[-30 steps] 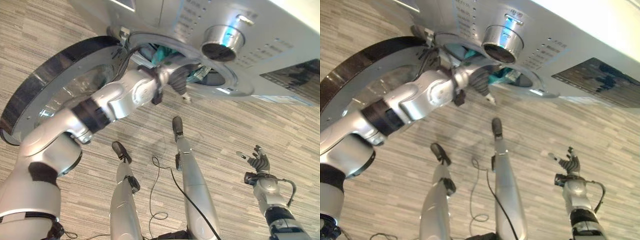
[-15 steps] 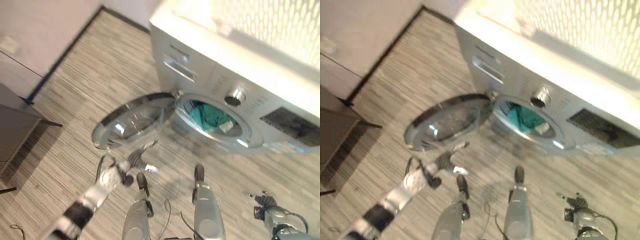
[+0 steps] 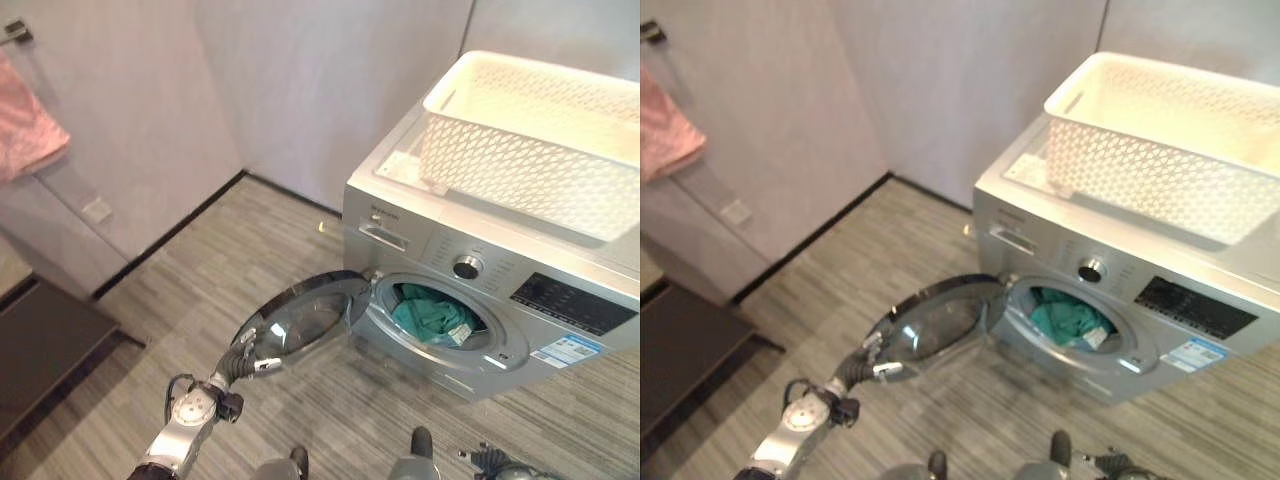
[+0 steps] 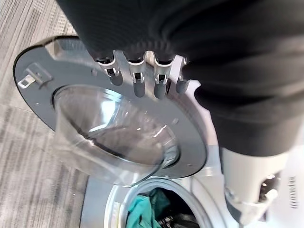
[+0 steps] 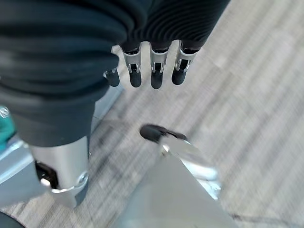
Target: Grab the laundry basket,head to the washer,open it,put in the laundry and shut it.
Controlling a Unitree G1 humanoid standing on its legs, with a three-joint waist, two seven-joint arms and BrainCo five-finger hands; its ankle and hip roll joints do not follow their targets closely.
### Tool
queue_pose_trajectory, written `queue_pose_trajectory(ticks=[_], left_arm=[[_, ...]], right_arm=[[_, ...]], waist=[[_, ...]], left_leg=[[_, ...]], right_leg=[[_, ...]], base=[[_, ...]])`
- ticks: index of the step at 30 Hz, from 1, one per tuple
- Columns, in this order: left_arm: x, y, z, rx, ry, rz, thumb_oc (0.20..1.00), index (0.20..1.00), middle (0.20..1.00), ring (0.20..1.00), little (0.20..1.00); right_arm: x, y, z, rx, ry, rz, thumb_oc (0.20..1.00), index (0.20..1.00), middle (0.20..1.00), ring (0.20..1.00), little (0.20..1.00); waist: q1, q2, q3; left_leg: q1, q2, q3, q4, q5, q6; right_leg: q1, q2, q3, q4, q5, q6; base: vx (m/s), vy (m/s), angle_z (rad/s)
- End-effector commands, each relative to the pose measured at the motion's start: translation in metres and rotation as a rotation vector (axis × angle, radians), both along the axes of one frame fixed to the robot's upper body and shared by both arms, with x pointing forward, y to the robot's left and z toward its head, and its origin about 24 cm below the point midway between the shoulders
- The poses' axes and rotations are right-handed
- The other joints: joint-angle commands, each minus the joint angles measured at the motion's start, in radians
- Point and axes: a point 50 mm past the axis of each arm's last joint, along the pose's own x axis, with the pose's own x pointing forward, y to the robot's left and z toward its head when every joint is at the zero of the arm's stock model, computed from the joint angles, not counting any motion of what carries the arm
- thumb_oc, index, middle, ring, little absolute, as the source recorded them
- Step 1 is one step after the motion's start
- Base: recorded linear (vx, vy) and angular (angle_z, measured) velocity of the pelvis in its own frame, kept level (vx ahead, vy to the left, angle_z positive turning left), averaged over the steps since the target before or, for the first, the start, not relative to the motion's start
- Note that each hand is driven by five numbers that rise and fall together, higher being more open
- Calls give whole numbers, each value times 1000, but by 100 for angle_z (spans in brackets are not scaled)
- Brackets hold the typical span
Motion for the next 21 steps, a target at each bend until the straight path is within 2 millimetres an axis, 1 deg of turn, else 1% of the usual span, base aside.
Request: queue_pose_trajectory(ticks=[1, 2, 4, 5, 6, 7, 8, 9, 10, 11, 12, 13, 14, 18, 19, 20, 21], left_arm=[[5, 9, 22, -78, -114, 106, 1000, 1000, 1000, 1000, 1000], [5, 9, 22, -78, -114, 106, 1000, 1000, 1000, 1000, 1000], [0, 13, 23, -88, -118, 131, 1000, 1000, 1000, 1000, 1000], [-2, 16, 26, -81, -133, 137, 1000, 1000, 1000, 1000, 1000], [-5, 18, 29, -73, -144, 147, 1000, 1000, 1000, 1000, 1000], [-6, 21, 32, -63, -162, 160, 1000, 1000, 1000, 1000, 1000], [-7, 23, 38, -60, -195, 177, 1000, 1000, 1000, 1000, 1000], [-5, 25, 40, -60, -212, 197, 1000, 1000, 1000, 1000, 1000], [-5, 28, 43, -69, -240, 232, 1000, 1000, 1000, 1000, 1000], [-7, 34, 44, -81, -253, 279, 1000, 1000, 1000, 1000, 1000], [-7, 47, 53, -36, -311, 350, 1000, 1000, 1000, 1000, 1000], [-8, 56, 56, 19, -334, 383, 1000, 1000, 1000, 1000, 1000], [-8, 56, 56, 19, -334, 383, 1000, 1000, 1000, 1000, 1000], [-5, 91, 60, 250, -340, 548, 1000, 1000, 1000, 1000, 1000], [-1, 100, 63, 316, -337, 576, 1000, 1000, 1000, 1000, 1000], [4, 112, 66, 434, -324, 592, 1000, 1000, 1000, 1000, 1000], [10, 128, 74, 586, -324, 648, 1000, 1000, 1000, 1000, 1000]], right_arm=[[-13, -9, 0, -7, 37, -49, 1000, 1000, 1000, 1000, 1000], [-13, -9, 0, -7, 37, -49, 1000, 1000, 1000, 1000, 1000], [-20, -6, -2, 1, 57, -59, 1000, 1000, 1000, 1000, 1000], [-26, -5, -4, 5, 75, -68, 1000, 1000, 1000, 1000, 1000], [-31, -2, -6, 11, 94, -70, 1000, 1000, 1000, 1000, 1000], [-38, 1, -8, 18, 116, -73, 1000, 1000, 1000, 1000, 1000], [-42, 6, -10, 27, 134, -63, 1000, 1000, 1000, 1000, 1000], [-45, 9, -11, 35, 142, -57, 1000, 1000, 1000, 1000, 1000], [-47, 17, -14, 54, 147, -44, 1000, 1000, 1000, 1000, 1000], [-47, 23, -16, 65, 144, -29, 1000, 1000, 1000, 1000, 1000], [-45, 33, -18, 95, 118, -12, 1000, 1000, 1000, 1000, 1000], [-45, 40, -19, 114, 110, -1, 1000, 1000, 1000, 1000, 1000], [-45, 40, -19, 114, 110, -1, 1000, 1000, 1000, 1000, 1000], [-53, 57, -23, 159, 105, 65, 1000, 1000, 1000, 1000, 1000], [-54, 58, -23, 162, 104, 85, 1000, 1000, 1000, 1000, 1000], [-53, 59, -22, 163, 100, 114, 1000, 1000, 1000, 1000, 1000], [-52, 59, -22, 160, 94, 152, 1000, 1000, 1000, 1000, 1000]], waist=[[45, 42, -24], [44, 41, -26], [68, 37, -46], [82, 29, -56], [99, 20, -64], [120, 7, -73], [132, 0, -80], [142, -7, -82], [150, -19, -86], [154, -25, -94], [153, -39, -96], [152, -47, -96], [151, -48, -98], [118, -72, -109], [106, -77, -113], [95, -80, -113], [81, -86, -114]], left_leg=[[142, -2, -40, -211, 24, 2], [140, -4, -41, -213, 28, 2], [142, -7, -33, -245, 52, 12], [137, -9, -24, -252, 60, 15], [140, -13, -14, -260, 63, 17], [140, -17, 4, -265, 64, 15], [144, -16, 19, -279, 66, 11], [140, -10, 30, -275, 67, 6], [136, -4, 37, -276, 69, -1], [136, 0, 41, -285, 75, -7], [143, 11, 44, -305, 86, -19], [146, 19, 43, -316, 93, -28], [142, 18, 43, -316, 95, -28], [143, 39, 40, -341, 114, -61], [140, 44, 41, -341, 114, -70], [143, 50, 43, -341, 114, -77], [140, 55, 49, -341, 116, -84]], right_leg=[[27, 22, -57, 185, -234, 159], [25, 21, -57, 183, -233, 159], [65, 60, -67, 221, -286, 146], [100, 81, -68, 216, -317, 140], [123, 86, -76, 217, -325, 140], [165, 81, -97, 186, -327, 142], [172, 69, -117, 162, -315, 142], [192, 68, -131, 125, -323, 145], [219, 74, -139, 59, -327, 145], [224, 80, -127, 27, -321, 151], [227, 99, -96, 0, -324, 148], [231, 106, -97, -9, -327, 146], [230, 106, -98, -11, -324, 146], [262, 137, -120, -75, -332, 143], [267, 145, -126, -88, -333, 141], [269, 153, -121, -93, -337, 139], [268, 160, -119, -99, -336, 139]], base=[[-80, 101, -41], [-98, 121, -66], [-72, 33, -66], [-72, -7, -43], [-51, -51, -46], [-45, -77, -48], [-58, -119, -67], [-59, -173, -57], [-31, -197, -40], [2, -252, -22], [27, -226, -12], [16, -168, -13], [13, -116, -10], [34, -113, -1], [55, -83, 7], [53, -74, 8], [49, -65, 12]])
